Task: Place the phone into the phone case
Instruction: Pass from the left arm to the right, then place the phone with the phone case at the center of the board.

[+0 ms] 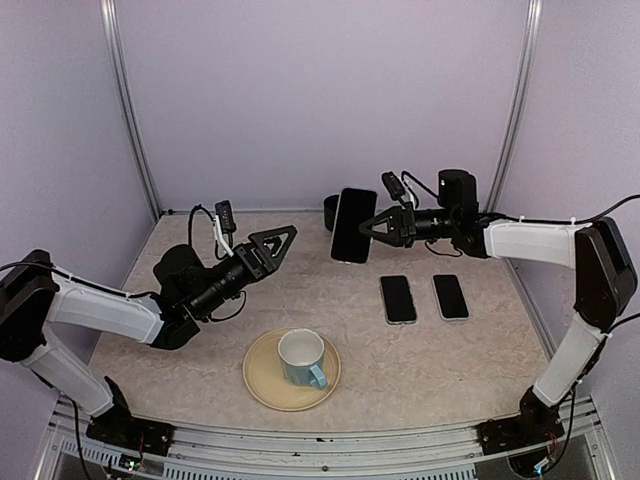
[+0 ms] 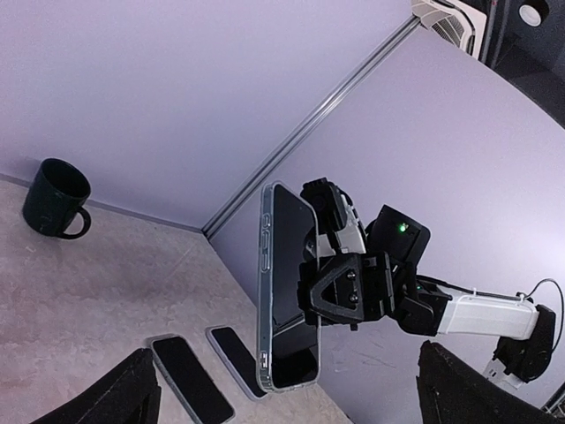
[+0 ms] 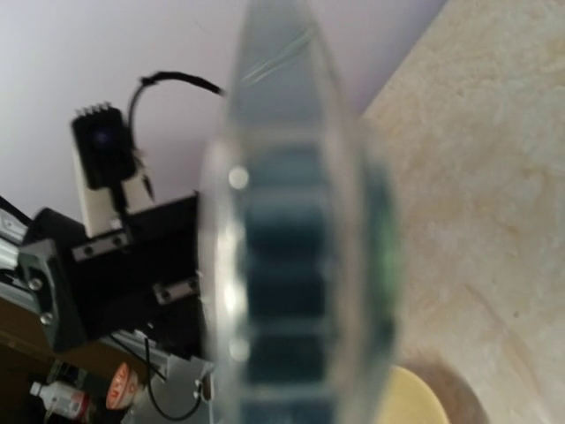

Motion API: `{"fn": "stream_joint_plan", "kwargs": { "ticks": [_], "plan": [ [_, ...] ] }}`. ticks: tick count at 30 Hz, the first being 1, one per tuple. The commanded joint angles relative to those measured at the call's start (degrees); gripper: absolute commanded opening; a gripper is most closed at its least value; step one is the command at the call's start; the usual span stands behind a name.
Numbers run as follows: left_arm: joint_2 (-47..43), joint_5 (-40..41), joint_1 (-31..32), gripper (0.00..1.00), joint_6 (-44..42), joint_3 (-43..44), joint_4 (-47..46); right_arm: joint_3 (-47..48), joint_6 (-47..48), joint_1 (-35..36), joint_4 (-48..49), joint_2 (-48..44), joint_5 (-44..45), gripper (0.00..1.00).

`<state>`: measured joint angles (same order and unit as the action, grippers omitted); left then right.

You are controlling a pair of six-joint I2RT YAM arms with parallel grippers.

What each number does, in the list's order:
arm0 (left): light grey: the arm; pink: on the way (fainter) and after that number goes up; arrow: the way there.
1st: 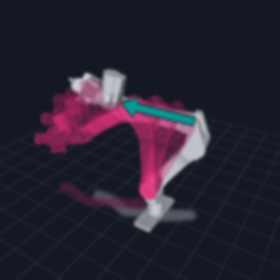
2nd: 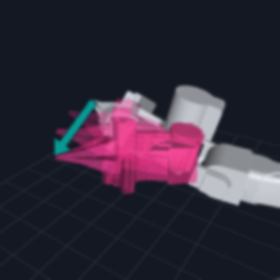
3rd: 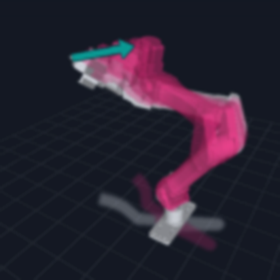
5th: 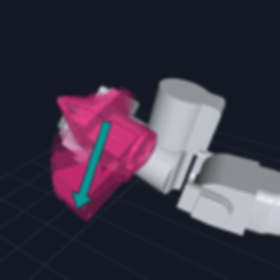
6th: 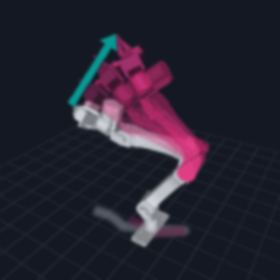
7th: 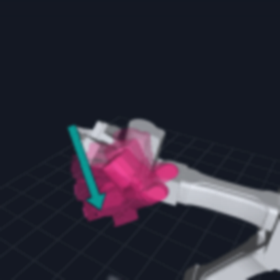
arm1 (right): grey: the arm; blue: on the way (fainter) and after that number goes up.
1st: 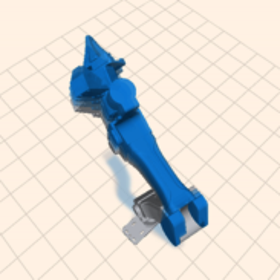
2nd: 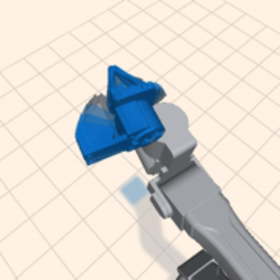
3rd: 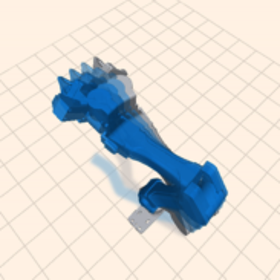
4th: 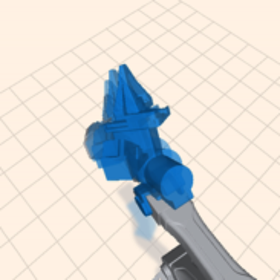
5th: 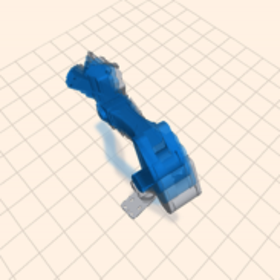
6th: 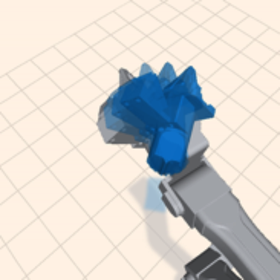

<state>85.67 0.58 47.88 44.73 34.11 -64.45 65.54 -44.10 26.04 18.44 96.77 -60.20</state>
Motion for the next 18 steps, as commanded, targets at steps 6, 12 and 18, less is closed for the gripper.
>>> {"fn": "stream_joint_plan", "kwargs": {
  "ticks": [6, 12, 18],
  "plan": [
    [-7.79, 5.30, -0.94, 0.99, -7.45, 0.19, 19.16, 5.76, 8.57, -0.55, -13.12, 5.25, -2.45, 0.00],
    [-9.31, 5.69, -1.42, 0.99, -7.72, 1.44, 26.62, 5.93, 9.45, -0.36, -15.11, 9.15, -0.75, 0.00],
    [-10.13, 5.89, -2.17, 0.99, -7.16, 0.55, 26.92, 6.17, 10.52, 0.53, -16.24, 12.90, 1.20, 0.00]
  ]
}}
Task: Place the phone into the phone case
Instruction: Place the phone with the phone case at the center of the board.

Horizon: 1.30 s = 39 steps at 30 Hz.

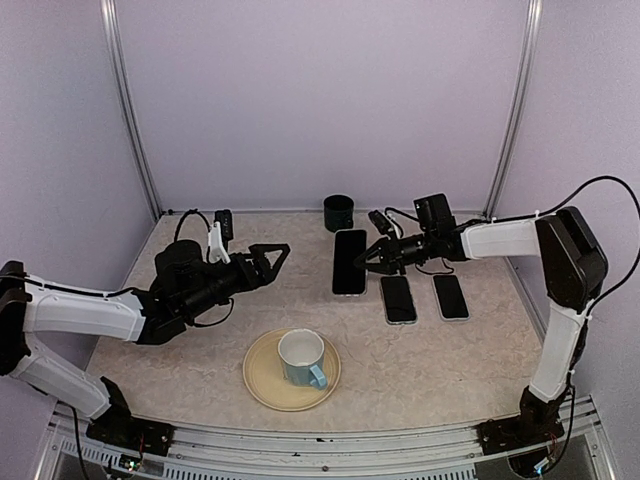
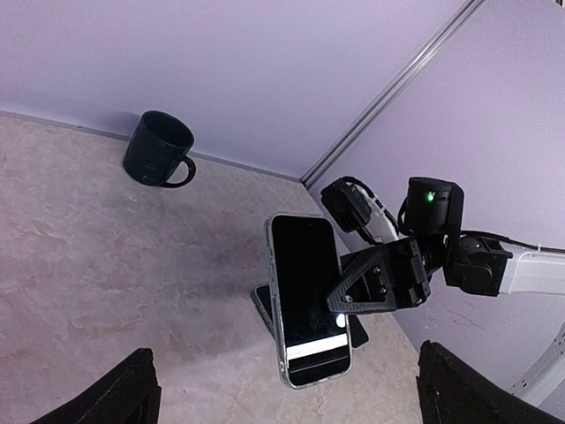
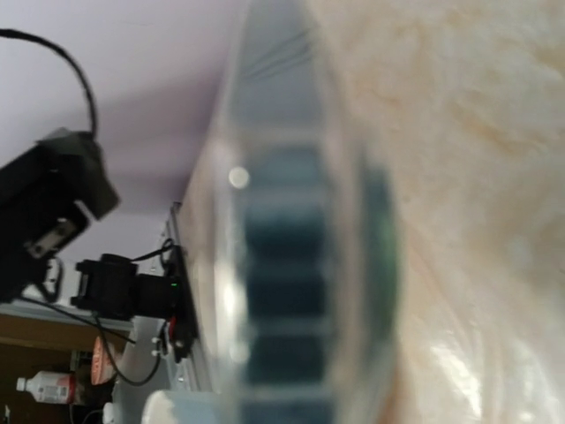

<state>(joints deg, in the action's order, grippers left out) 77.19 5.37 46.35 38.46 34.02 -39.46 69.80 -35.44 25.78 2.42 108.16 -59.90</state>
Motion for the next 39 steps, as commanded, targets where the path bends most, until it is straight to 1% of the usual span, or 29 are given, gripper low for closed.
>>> {"fn": "stream_joint_plan", "kwargs": {
  "ticks": [1, 10, 28, 39],
  "plan": [
    [-1.64, 1.10, -0.64, 0.99, -0.85, 0.61, 1.93, 2.08, 2.08, 0.96, -0.36, 2.21, 1.19, 0.00],
    [-0.64, 0.87, -0.82, 0.99, -0.31, 0.28, 1.58, 5.51, 3.12, 2.55, -2.06, 9.27, 0.65, 0.00],
    [-0.76, 0.26, -1.76, 0.99, 0.39, -0.71, 1.32, 7.09, 4.46, 3.29, -4.18, 14.99, 3.10, 0.01],
    [-1.33, 0.08, -2.30, 0.99, 1.00, -1.73, 1.28, 9.43, 5.44, 3.22, -6.49, 17.85, 4.33, 0.10]
  ]
}}
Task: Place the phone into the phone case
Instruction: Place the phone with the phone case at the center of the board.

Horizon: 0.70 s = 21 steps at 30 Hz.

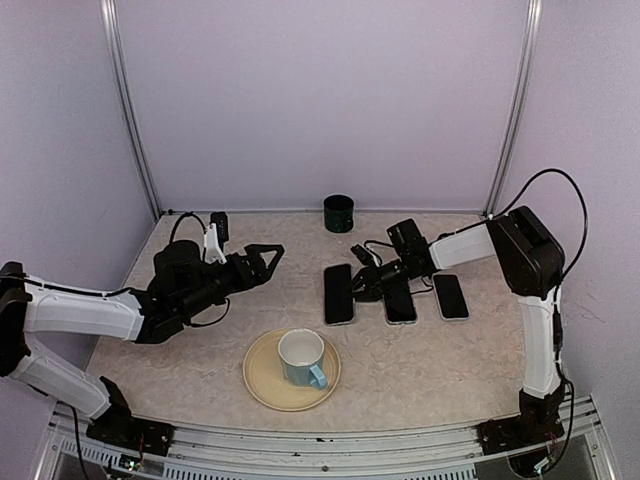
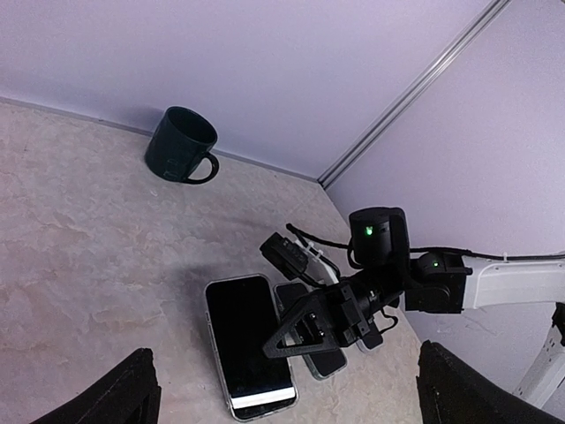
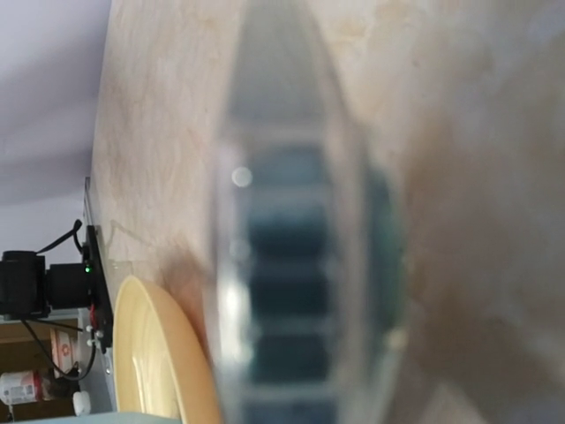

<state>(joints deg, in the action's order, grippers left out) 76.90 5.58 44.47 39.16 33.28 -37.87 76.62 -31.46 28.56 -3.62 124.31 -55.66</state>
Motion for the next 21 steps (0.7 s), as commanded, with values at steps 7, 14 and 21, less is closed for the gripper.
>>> {"fn": "stream_joint_plan", "kwargs": {
  "ticks": [7, 14, 21],
  "plan": [
    [-1.09, -0.29, -0.78, 0.99, 0.74, -1.65, -0.82, 3.47, 2.85, 0.46, -2.84, 2.31, 1.70, 0.18],
    [-1.32, -0.53, -1.12, 0.99, 1.07, -1.90, -0.98, 3.54, 3.32, 0.45, -3.67, 1.99, 2.69, 0.20],
    [-1.23, -0.66, -1.14, 0.99, 1.35, -2.03, -1.07, 4.43, 4.65, 0.45, -5.78, 1.87, 4.09, 0.30]
  ]
}}
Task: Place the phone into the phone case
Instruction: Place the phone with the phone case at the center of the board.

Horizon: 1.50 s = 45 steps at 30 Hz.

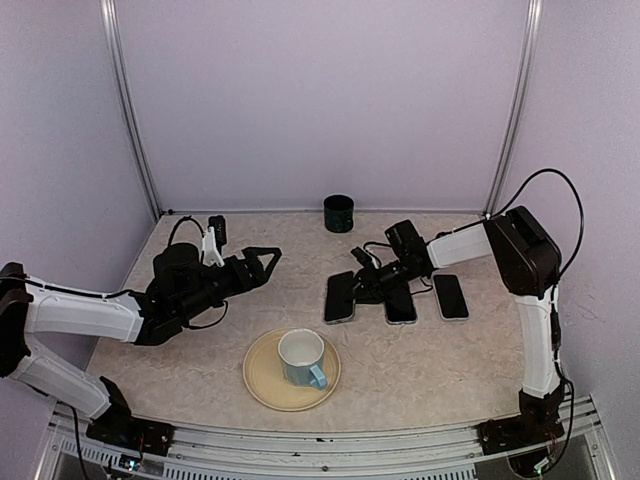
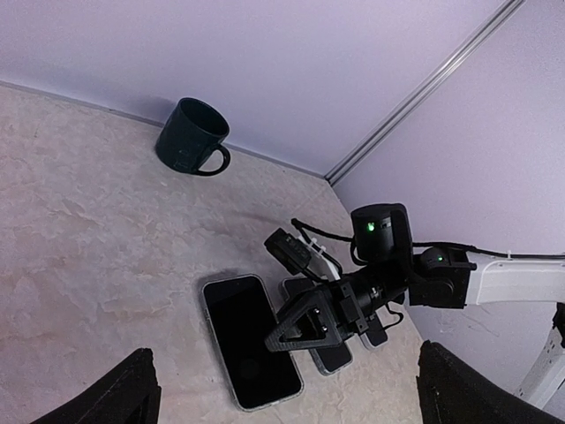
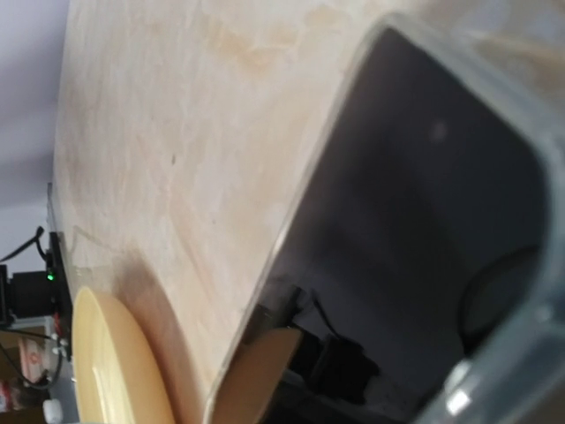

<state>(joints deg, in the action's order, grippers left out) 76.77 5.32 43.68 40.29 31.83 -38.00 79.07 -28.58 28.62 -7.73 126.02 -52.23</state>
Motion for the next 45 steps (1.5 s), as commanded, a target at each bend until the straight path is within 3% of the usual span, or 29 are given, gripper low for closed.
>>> {"fn": "stream_joint_plan", "kwargs": {
  "ticks": [1, 29, 39, 45],
  "plan": [
    [-1.16, -0.35, -0.38, 0.99, 0.30, -0.58, -0.94, 2.11, 1.81, 0.38, -2.03, 0.16, 0.89, 0.31],
    [-6.64, 3.24, -2.94, 0.99, -1.42, -0.63, 7.48, 3.96, 8.58, 0.38, -13.11, -4.73, 11.06, 0.46],
    [-13.49, 9.42, -3.47, 0.99, -7.11, 3.13, 23.87, 3.84, 12.45, 0.38, -16.79, -11.47, 16.41, 0.58],
    [-18.47, 13.28, -3.69, 0.99, -10.01, 6.29, 33.14, -0.92, 15.48, 0.38, -14.95, -21.30, 20.90, 0.65]
  ]
}}
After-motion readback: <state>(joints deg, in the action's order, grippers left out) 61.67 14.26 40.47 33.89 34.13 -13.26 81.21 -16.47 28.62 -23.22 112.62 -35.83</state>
